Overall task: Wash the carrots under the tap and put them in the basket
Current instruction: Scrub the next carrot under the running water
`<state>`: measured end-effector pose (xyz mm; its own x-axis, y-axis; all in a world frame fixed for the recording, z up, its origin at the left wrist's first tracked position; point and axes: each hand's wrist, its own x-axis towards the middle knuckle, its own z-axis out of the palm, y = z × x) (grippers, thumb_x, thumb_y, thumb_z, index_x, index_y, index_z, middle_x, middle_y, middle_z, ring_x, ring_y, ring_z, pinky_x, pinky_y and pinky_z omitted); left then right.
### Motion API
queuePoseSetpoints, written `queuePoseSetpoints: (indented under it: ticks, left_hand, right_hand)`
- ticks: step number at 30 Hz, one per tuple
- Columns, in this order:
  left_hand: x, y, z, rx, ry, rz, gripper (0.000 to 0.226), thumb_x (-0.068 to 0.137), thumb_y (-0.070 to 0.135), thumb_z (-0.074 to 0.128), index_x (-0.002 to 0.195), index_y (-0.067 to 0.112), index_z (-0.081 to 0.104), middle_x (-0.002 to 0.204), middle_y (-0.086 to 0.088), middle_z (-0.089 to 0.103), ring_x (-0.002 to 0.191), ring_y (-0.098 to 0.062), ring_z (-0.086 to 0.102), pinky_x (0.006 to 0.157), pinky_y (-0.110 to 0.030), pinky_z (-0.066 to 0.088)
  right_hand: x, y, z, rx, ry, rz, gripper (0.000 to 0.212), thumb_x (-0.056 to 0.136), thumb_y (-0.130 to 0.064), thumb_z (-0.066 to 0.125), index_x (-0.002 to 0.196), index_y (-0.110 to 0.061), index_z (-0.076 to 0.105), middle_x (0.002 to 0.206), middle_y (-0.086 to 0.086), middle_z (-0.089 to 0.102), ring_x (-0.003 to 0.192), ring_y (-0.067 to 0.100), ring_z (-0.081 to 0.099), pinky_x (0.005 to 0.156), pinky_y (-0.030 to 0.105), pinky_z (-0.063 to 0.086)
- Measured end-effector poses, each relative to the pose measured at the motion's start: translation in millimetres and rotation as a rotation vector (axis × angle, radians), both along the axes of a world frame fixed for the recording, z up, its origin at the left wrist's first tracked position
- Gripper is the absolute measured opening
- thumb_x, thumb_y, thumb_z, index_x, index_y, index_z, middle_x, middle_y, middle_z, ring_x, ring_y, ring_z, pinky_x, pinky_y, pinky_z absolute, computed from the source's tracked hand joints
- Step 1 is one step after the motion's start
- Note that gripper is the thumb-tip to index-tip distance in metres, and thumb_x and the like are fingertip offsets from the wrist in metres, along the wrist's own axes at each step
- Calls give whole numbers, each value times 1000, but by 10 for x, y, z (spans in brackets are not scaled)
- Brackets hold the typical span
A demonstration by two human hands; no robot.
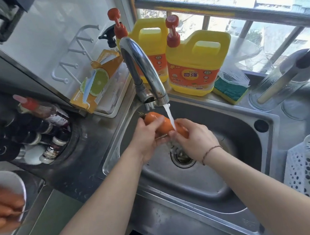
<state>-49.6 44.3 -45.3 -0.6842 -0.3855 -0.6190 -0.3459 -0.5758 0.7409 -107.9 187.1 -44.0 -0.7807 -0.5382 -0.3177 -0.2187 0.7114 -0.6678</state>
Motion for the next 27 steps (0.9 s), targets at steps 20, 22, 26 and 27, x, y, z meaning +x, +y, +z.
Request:
queuePoseSetpoints:
  ticks: [20, 22, 26, 27]
  left_hand:
    - [84, -264, 29, 57, 105, 104, 34, 87, 15, 66, 118, 11, 52, 112, -21, 66, 81, -27, 74, 63, -38, 61]
    - [121, -275, 28, 78, 146, 84, 26, 92, 13, 61, 116, 10, 52, 101, -17, 68, 79, -26, 73, 61, -35, 60]
    - [59, -190, -49, -14, 52, 168, 27, 91, 9, 66, 115, 13, 56, 117, -18, 64, 90, -29, 71, 62, -39, 61]
    - [29, -150, -69, -36, 25, 208, 25, 90, 9, 68, 112, 16, 57, 119, -17, 64, 94, -31, 70, 62, -39, 61]
  right_hand:
    - [35, 27, -46, -555, -821, -92, 31, 103, -29, 50, 133, -35, 56, 72, 10, 48, 49, 12, 39, 40, 19, 33]
    - [47, 94, -28, -658, -1187, -176, 33, 102, -27, 48, 135, -30, 53, 73, 10, 48, 46, 11, 37, 38, 18, 33]
    - [96, 138, -105, -360, -533, -25, 25, 104, -17, 45, 124, -15, 59, 78, 5, 58, 55, 13, 50, 54, 27, 39]
    - [110, 131, -146, -228, -210, 27, 26, 104, -18, 44, 126, -14, 59, 84, 5, 63, 65, 17, 57, 62, 28, 41]
